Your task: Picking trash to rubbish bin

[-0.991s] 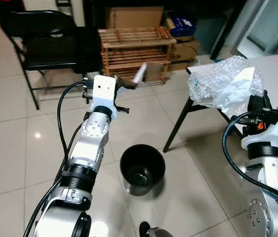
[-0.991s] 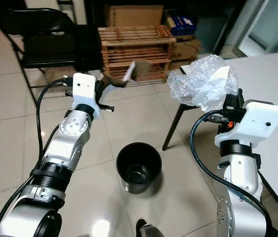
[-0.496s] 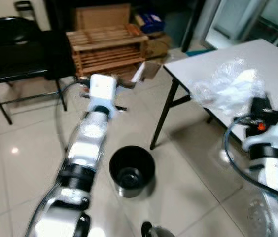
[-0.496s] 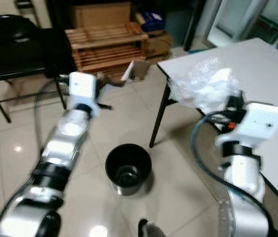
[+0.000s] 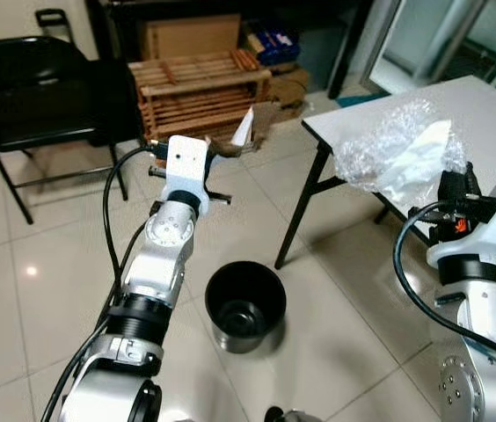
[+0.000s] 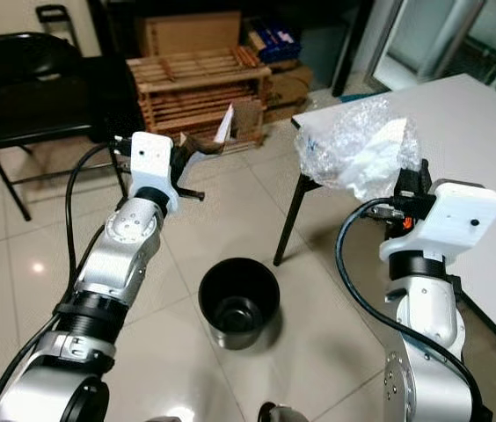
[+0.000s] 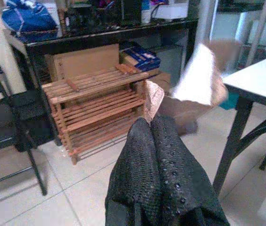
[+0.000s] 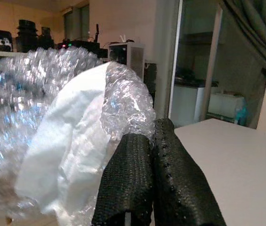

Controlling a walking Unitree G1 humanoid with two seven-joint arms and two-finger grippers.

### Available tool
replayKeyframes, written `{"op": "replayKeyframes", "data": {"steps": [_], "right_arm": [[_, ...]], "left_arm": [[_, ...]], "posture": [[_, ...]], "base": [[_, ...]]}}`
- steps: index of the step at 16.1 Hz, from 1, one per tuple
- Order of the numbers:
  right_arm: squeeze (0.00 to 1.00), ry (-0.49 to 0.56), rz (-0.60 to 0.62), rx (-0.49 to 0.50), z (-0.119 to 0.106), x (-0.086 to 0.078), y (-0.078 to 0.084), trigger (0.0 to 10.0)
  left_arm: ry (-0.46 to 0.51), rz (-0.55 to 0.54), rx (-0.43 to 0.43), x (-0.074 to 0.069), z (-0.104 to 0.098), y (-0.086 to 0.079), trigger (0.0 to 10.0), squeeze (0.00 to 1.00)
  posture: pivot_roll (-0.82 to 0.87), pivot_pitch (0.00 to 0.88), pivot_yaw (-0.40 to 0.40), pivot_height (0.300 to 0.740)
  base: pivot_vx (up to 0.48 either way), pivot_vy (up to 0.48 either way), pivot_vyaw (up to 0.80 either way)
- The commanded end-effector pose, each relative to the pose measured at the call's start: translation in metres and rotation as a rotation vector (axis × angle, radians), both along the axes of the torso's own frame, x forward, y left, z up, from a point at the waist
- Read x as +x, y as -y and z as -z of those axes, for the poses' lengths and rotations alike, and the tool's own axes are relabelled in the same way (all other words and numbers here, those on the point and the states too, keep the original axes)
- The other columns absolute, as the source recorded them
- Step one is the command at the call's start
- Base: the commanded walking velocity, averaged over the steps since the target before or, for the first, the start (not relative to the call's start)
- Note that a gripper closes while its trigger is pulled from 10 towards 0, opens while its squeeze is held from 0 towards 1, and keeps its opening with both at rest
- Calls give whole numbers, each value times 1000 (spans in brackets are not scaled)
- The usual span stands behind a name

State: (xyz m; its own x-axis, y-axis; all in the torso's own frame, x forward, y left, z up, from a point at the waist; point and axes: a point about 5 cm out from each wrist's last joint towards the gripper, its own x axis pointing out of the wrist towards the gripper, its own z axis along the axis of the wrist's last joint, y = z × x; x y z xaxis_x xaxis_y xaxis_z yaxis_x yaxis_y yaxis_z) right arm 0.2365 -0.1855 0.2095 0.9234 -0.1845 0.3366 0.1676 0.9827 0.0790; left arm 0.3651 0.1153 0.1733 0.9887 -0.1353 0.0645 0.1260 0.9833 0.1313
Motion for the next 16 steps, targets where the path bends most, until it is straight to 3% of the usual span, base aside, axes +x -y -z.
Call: {"op": "replayKeyframes", "data": {"steps": [1, 12, 16], "right_arm": [[0, 3, 15, -3, 0, -2, 3, 10000], [0, 1, 17, -8, 1, -2, 4, 10000], [0, -1, 17, -11, 1, -2, 5, 10000]], "left_arm": [[4, 21, -8, 0, -4, 4, 10000, 0], [6, 20, 9, 1, -4, 3, 10000, 0], [18, 37, -3, -1, -4, 7, 10000, 0]], "posture": [[166, 110, -67, 740], [164, 108, -65, 740], [162, 106, -65, 740]], "base": [[480, 0, 0], [480, 0, 0], [0, 0, 0]]}}
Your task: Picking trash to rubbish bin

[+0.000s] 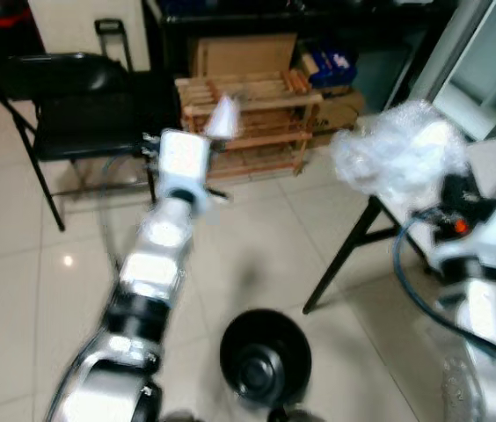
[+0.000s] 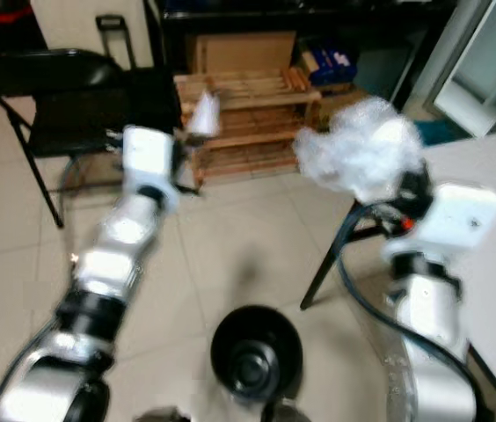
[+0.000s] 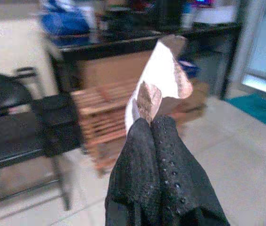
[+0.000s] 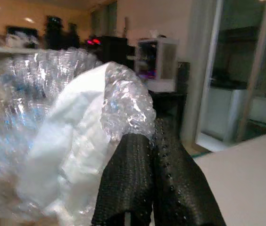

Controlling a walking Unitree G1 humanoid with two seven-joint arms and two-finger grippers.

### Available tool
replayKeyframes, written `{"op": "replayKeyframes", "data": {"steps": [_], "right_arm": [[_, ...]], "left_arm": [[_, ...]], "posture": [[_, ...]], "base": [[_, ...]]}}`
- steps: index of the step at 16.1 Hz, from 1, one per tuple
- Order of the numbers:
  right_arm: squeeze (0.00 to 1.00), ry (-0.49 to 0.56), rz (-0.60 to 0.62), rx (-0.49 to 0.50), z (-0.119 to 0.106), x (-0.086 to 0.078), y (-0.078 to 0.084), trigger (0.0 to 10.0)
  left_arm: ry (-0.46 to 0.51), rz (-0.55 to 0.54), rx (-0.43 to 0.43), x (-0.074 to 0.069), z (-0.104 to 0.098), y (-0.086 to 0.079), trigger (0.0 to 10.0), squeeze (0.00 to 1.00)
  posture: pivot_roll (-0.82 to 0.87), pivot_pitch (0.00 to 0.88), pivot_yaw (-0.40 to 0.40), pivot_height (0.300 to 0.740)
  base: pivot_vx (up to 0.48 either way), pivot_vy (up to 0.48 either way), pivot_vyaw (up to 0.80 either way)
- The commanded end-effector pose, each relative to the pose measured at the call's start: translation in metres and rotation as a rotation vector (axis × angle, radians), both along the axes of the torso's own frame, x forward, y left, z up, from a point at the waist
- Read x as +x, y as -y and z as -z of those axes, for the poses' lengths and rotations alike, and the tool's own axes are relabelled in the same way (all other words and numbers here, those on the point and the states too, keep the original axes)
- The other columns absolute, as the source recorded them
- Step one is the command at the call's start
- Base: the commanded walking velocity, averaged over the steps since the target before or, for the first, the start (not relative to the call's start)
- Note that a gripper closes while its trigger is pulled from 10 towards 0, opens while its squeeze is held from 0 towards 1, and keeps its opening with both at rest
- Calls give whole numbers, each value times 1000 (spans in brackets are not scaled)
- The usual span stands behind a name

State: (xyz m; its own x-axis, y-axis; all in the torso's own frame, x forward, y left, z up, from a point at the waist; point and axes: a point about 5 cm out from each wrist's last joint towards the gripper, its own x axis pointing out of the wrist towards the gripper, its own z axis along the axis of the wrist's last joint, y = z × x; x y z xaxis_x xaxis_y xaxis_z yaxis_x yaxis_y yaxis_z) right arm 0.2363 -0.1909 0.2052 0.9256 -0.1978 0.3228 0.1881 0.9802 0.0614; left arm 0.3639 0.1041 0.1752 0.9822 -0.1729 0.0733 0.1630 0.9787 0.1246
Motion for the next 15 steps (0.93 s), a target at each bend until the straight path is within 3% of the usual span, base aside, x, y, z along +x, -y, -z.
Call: {"op": "replayKeyframes", "data": {"steps": [1, 6, 15], "right_arm": [[0, 17, -4, 4, -3, -2, -1, 10000], [0, 17, -3, 8, -3, -1, 0, 10000], [0, 17, -8, 9, -4, 1, -1, 10000]], "left_arm": [[9, 1, 5, 0, -2, -4, 10000, 0], [7, 9, 3, -1, -1, -3, 10000, 0], [-38, -1, 5, -1, 8, -3, 10000, 0]], "posture": [[162, 106, -65, 740], [163, 103, -67, 740], [165, 101, -69, 740]], "base": [[0, 0, 0], [0, 0, 0], [0, 0, -738]]}}
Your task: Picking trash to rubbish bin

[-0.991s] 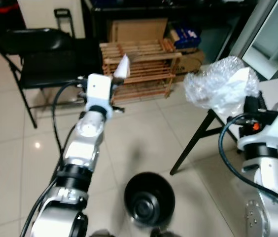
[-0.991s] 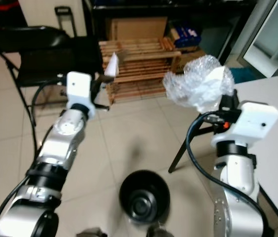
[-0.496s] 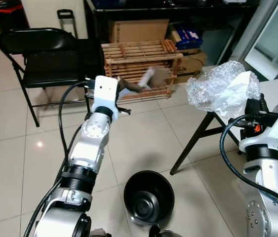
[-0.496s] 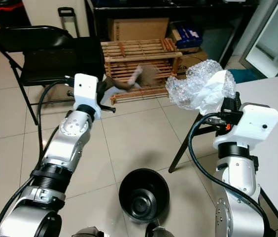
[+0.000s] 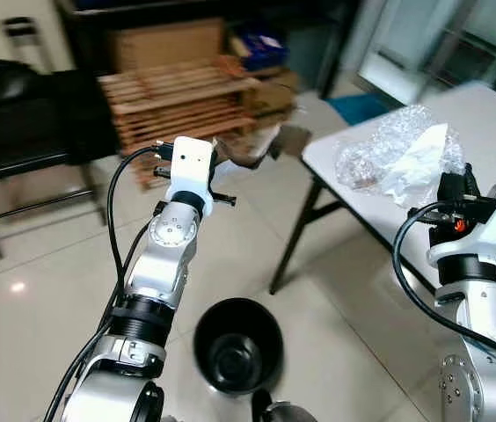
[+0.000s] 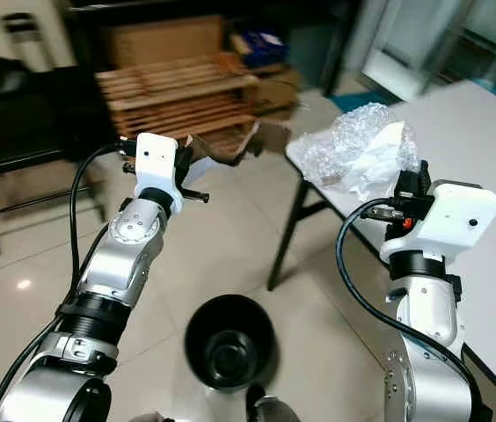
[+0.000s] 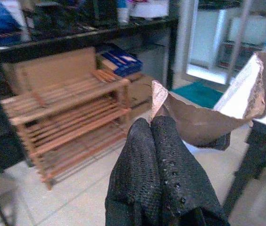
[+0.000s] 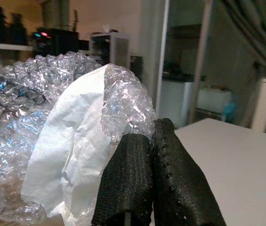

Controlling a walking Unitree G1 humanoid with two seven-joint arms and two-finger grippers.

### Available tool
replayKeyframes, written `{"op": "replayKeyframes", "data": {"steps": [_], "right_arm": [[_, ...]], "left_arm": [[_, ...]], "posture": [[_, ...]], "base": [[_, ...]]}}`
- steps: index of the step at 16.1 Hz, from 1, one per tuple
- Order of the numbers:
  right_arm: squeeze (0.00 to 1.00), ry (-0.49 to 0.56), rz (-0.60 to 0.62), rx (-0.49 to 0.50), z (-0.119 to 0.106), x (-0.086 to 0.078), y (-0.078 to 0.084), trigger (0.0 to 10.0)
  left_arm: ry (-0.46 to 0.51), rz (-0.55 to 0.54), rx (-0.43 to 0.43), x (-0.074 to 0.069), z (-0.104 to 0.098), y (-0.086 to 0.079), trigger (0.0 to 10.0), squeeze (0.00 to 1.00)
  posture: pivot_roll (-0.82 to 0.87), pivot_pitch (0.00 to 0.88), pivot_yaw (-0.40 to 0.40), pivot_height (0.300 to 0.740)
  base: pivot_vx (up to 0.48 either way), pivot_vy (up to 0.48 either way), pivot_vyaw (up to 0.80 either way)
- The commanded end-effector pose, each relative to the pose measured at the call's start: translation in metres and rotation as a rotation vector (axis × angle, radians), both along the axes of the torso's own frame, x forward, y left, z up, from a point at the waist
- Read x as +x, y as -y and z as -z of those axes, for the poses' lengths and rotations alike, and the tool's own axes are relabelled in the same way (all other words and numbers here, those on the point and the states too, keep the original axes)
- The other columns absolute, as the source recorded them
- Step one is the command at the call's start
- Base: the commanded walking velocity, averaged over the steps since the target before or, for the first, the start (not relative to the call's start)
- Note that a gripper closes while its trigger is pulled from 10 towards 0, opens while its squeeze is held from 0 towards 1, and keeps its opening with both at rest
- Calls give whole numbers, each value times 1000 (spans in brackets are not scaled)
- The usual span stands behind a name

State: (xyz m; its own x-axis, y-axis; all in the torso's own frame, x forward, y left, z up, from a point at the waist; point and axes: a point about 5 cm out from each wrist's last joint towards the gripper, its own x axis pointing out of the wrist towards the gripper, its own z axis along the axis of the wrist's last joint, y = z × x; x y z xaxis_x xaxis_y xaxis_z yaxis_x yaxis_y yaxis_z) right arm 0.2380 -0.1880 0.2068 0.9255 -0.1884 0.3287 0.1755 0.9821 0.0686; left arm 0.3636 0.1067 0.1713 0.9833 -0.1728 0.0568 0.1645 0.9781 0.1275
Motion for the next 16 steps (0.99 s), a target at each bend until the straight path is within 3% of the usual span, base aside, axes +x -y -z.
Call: {"op": "replayKeyframes", "data": {"steps": [1, 6, 9, 14, 16], "right_arm": [[0, 13, 3, 3, -3, -1, 2, 10000], [0, -10, -13, 0, 2, 0, 0, 10000], [0, -83, -52, 4, 15, 0, -3, 10000], [0, -128, -65, 5, 24, -3, -4, 10000], [0, -146, -83, 3, 26, -4, -6, 10000]], "left_arm": [[-42, -2, 12, -1, 9, -1, 10000, 0], [-118, -20, 24, -4, 27, -4, 10000, 0], [-194, -27, 45, -10, 46, -5, 10000, 0], [-383, 5, 115, -23, 90, -2, 10000, 0], [-540, 58, 143, -36, 120, 4, 10000, 0]], "posture": [[165, 101, -69, 740], [165, 110, -76, 740], [165, 119, -85, 740], [157, 139, -93, 740], [146, 145, -95, 740]], "base": [[0, 0, 0], [0, 0, 0], [0, 0, 0], [0, 0, 0], [0, 0, 0]]}}
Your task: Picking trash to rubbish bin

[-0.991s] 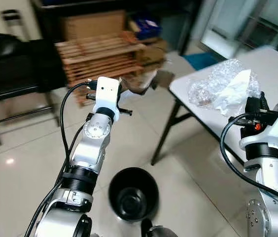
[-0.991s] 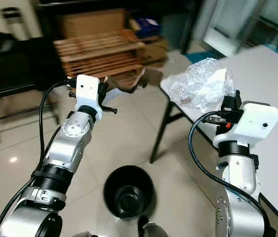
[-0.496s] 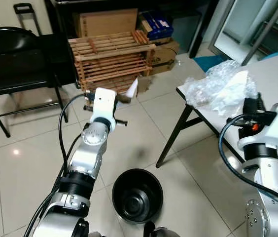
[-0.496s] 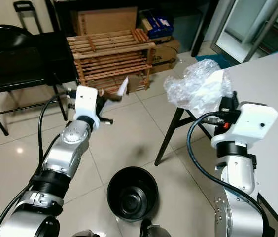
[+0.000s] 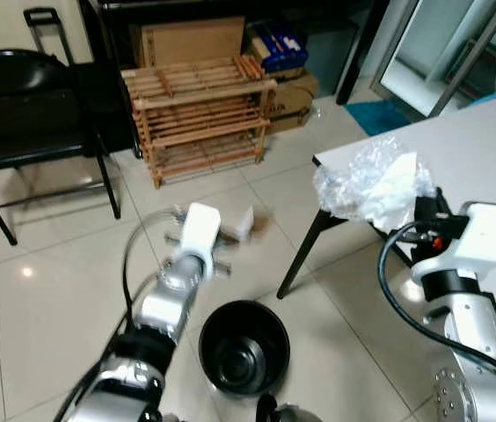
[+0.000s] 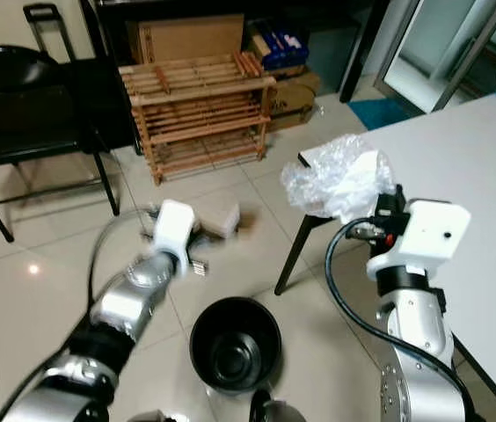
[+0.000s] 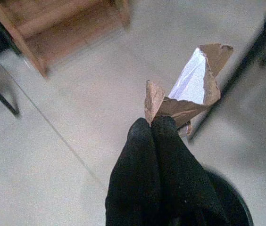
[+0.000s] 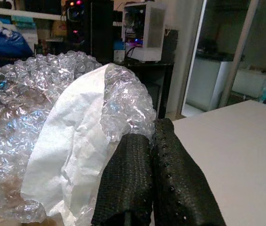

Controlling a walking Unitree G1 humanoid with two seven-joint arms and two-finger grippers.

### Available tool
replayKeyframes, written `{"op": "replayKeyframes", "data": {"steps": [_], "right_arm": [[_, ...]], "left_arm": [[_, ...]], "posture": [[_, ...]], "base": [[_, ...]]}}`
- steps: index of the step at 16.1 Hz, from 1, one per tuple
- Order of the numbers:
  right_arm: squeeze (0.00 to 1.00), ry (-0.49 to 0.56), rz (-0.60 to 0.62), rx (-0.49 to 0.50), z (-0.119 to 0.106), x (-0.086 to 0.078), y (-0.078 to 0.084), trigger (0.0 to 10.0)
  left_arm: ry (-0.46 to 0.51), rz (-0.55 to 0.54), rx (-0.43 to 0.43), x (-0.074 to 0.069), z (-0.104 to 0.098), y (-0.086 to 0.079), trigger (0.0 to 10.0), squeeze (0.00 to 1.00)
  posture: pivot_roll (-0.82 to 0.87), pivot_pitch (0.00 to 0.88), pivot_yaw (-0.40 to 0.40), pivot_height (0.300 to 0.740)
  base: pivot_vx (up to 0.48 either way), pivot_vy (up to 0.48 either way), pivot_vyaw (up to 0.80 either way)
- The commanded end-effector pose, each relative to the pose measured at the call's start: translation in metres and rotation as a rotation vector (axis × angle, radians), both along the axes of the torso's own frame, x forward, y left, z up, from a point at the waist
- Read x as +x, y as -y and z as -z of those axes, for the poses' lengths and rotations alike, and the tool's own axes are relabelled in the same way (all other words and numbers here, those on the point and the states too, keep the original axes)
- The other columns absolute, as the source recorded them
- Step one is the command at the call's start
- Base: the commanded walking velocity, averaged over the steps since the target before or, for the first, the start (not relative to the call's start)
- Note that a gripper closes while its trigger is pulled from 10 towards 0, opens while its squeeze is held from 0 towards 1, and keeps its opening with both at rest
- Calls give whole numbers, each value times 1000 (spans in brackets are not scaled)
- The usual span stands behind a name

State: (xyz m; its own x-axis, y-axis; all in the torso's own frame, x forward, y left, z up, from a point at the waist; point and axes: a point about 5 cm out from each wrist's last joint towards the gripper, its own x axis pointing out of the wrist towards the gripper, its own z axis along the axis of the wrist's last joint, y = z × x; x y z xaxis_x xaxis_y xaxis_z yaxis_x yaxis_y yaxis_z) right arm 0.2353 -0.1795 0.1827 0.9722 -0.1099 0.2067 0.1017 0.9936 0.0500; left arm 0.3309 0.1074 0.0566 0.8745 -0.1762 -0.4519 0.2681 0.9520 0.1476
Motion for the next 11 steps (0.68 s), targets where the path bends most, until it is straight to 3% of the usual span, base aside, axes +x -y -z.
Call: {"op": "replayKeyframes", "data": {"steps": [1, 5, 11], "right_arm": [[0, -41, -22, 4, 5, -1, 0, 10000], [0, -136, -73, -12, 23, -7, -9, 10000], [0, -156, -60, -29, 24, -13, -5, 10000]], "left_arm": [[-68, 31, 17, -8, 14, 5, 10000, 0], [-154, 78, 60, -23, 40, 6, 10000, 0], [-220, 132, 130, -39, 64, 4, 10000, 0]], "posture": [[146, 145, -95, 740], [118, 155, -101, 740], [89, 162, -107, 740]], "base": [[0, 0, 0], [0, 0, 0], [0, 0, 0]]}}
